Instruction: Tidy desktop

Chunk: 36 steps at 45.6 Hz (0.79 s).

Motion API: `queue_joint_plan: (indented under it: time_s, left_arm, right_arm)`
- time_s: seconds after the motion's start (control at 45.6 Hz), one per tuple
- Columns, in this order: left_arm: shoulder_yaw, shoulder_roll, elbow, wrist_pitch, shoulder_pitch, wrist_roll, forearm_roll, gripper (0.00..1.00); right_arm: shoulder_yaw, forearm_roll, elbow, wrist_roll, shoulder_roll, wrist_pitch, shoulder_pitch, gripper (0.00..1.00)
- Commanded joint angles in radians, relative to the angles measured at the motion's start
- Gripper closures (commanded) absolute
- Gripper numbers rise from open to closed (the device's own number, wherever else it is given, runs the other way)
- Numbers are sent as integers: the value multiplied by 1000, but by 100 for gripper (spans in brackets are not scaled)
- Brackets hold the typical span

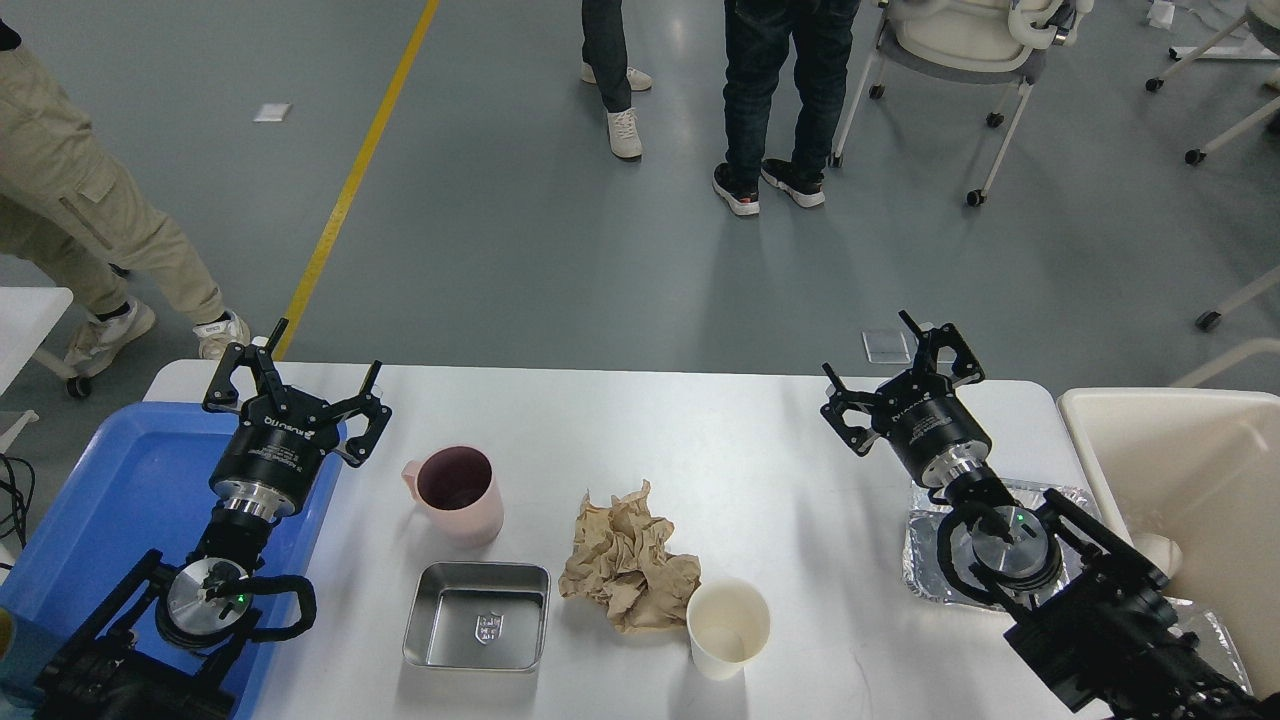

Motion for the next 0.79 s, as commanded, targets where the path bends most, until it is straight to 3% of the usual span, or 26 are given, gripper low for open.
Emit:
queue_joint_plan:
  time_s: [0.0,0.482,0.636,0.767]
  left_arm:
    - [2,7,0,1,2,0,-1,3]
    - [12,7,-8,-2,6,3,-1,3]
    - [36,7,-52,-6,20,37,2,3]
    - [51,33,-60,4,28,38,10,3]
  right_arm:
    - [0,-1,3,0,1,0,4,0]
    - [0,0,1,0,1,0,4,0]
    - [0,0,1,0,1,0,0,0]
    - [0,0,0,0,1,2,-7,0]
